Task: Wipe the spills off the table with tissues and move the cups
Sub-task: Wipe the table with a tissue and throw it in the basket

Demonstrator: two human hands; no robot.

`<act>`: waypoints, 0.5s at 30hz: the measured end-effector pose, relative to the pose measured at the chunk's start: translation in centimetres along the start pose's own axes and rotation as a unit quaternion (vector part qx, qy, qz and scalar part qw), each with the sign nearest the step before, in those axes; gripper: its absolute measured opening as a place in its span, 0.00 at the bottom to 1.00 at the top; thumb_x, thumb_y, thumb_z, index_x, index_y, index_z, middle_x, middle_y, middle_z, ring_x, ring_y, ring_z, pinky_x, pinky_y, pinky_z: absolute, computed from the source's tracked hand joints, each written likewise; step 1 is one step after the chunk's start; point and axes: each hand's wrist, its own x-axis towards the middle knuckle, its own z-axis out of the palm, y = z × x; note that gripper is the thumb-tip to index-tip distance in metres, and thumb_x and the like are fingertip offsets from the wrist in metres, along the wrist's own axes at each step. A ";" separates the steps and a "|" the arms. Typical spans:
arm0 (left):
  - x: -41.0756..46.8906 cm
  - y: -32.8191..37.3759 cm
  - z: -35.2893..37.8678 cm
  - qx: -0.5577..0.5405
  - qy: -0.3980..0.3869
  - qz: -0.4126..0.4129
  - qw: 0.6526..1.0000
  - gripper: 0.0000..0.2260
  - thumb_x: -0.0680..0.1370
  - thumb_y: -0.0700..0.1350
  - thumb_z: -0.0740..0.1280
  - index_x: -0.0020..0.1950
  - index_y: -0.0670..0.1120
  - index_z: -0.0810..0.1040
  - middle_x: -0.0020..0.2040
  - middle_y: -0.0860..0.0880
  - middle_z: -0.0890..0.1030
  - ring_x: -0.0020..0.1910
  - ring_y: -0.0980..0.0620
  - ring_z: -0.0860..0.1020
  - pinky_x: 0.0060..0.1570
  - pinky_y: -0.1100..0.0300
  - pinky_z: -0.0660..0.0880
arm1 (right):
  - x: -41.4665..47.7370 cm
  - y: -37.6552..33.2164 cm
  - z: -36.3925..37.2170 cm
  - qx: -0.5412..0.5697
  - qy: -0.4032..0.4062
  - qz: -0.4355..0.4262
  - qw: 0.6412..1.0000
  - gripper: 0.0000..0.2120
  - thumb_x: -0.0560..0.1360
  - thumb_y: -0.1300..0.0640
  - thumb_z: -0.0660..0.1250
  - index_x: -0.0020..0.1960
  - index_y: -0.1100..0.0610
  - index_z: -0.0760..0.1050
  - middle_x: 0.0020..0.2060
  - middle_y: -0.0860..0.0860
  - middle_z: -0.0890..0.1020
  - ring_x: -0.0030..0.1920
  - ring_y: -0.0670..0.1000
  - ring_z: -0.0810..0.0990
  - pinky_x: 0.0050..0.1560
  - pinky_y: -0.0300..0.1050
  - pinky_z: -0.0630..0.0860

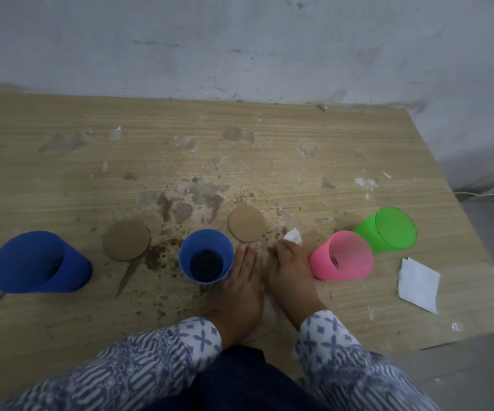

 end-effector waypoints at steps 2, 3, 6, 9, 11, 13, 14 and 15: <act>0.0 0.0 0.0 0.002 -0.001 0.002 1.000 0.23 0.79 0.46 0.50 0.70 0.36 0.69 0.70 0.38 0.70 0.70 0.40 0.67 0.71 0.48 0.53 | 1.5 -0.3 -0.2 0.005 -0.018 0.001 1.000 0.16 0.75 0.63 0.60 0.62 0.66 0.72 0.61 0.61 0.74 0.63 0.57 0.70 0.66 0.41 0.61; 0.1 0.0 0.0 0.002 0.000 0.004 1.000 0.23 0.80 0.46 0.50 0.70 0.36 0.68 0.70 0.38 0.70 0.70 0.40 0.67 0.71 0.48 0.54 | 2.0 -0.4 -0.2 0.001 -0.029 -0.007 1.000 0.17 0.75 0.63 0.59 0.63 0.66 0.70 0.62 0.61 0.73 0.64 0.56 0.69 0.67 0.41 0.60; -0.1 -0.1 0.1 -0.008 -0.007 0.004 1.000 0.23 0.79 0.46 0.51 0.72 0.37 0.66 0.71 0.39 0.68 0.72 0.41 0.65 0.70 0.46 0.59 | 1.3 -0.6 -0.6 -0.020 -0.049 -0.040 0.998 0.17 0.76 0.62 0.60 0.63 0.66 0.71 0.61 0.61 0.75 0.63 0.57 0.72 0.66 0.42 0.62; -0.1 0.0 0.2 -0.014 -0.009 0.009 1.000 0.23 0.79 0.46 0.51 0.72 0.37 0.64 0.71 0.38 0.68 0.72 0.40 0.64 0.69 0.47 0.56 | -1.2 -0.1 -0.3 -0.028 -0.045 -0.058 0.997 0.14 0.72 0.60 0.62 0.54 0.65 0.78 0.52 0.60 0.81 0.53 0.58 0.79 0.60 0.43 0.66; 0.0 0.0 -0.1 -0.011 -0.018 0.004 1.000 0.23 0.82 0.46 0.44 0.71 0.36 0.66 0.70 0.38 0.70 0.71 0.39 0.66 0.69 0.47 0.54 | -1.4 0.2 -0.2 -0.015 -0.027 -0.038 0.999 0.14 0.70 0.60 0.63 0.52 0.66 0.79 0.49 0.61 0.82 0.50 0.59 0.81 0.57 0.47 0.71; 0.1 0.0 -0.4 -0.014 -0.025 -0.005 1.000 0.26 0.82 0.47 0.40 0.70 0.36 0.68 0.70 0.38 0.70 0.70 0.39 0.67 0.70 0.49 0.51 | -0.2 0.0 -0.2 -0.016 -0.018 -0.021 0.999 0.15 0.74 0.61 0.62 0.57 0.68 0.76 0.55 0.63 0.79 0.57 0.61 0.77 0.62 0.48 0.68; 0.1 0.0 -0.4 -0.013 -0.015 -0.003 1.000 0.25 0.82 0.47 0.41 0.70 0.36 0.68 0.70 0.38 0.70 0.70 0.40 0.67 0.71 0.49 0.50 | 0.5 -0.2 -0.3 -0.016 -0.027 -0.012 0.999 0.15 0.75 0.62 0.61 0.60 0.68 0.74 0.59 0.63 0.76 0.62 0.60 0.73 0.65 0.46 0.65; 0.0 0.0 -0.3 -0.013 -0.002 -0.002 1.000 0.24 0.82 0.46 0.44 0.71 0.36 0.67 0.70 0.38 0.70 0.70 0.40 0.67 0.71 0.49 0.50 | 1.2 -0.5 -0.4 -0.012 -0.034 -0.011 0.999 0.16 0.76 0.62 0.59 0.62 0.68 0.72 0.61 0.62 0.74 0.64 0.58 0.70 0.67 0.44 0.61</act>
